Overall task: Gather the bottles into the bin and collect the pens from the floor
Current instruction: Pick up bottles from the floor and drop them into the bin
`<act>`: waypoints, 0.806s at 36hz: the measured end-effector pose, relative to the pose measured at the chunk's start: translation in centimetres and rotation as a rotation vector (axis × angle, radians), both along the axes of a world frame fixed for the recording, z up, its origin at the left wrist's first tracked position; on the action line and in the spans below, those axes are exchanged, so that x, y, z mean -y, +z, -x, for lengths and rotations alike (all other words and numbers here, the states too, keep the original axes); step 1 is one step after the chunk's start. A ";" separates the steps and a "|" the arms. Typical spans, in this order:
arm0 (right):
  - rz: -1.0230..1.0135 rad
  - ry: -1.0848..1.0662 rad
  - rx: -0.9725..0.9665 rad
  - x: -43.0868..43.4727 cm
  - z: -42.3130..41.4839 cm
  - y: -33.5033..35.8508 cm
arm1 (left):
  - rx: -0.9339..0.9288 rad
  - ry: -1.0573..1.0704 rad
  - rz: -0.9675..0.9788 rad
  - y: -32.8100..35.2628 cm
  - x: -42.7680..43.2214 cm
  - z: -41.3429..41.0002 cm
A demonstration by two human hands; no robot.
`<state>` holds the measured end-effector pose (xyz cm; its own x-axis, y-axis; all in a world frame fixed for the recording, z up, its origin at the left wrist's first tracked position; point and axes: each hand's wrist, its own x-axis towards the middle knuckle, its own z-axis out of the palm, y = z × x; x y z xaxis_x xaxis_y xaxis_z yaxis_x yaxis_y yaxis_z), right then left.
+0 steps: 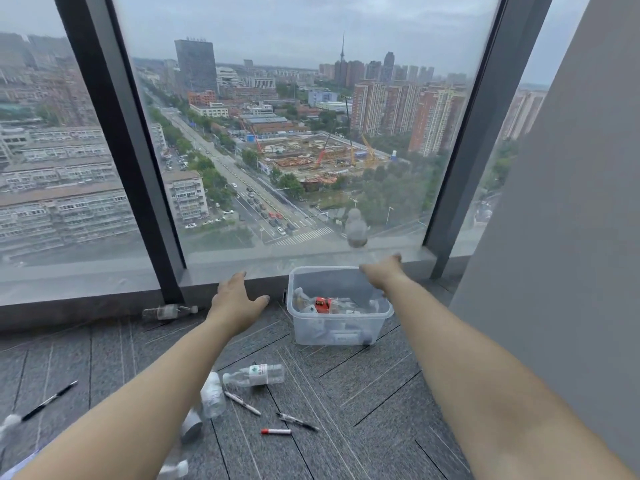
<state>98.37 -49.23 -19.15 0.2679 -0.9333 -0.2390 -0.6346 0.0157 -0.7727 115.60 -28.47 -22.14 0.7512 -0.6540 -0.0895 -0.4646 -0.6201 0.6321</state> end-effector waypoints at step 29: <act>-0.200 0.269 -0.205 -22.8 -3.5 -12.0 | -0.044 0.292 -0.114 -2.4 -29.6 -3.1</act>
<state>101.87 -26.38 -31.20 0.4247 -0.7659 -0.4828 -0.7772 -0.0350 -0.6283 118.68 1.14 -24.57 0.8995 -0.3953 -0.1862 -0.2305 -0.7913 0.5663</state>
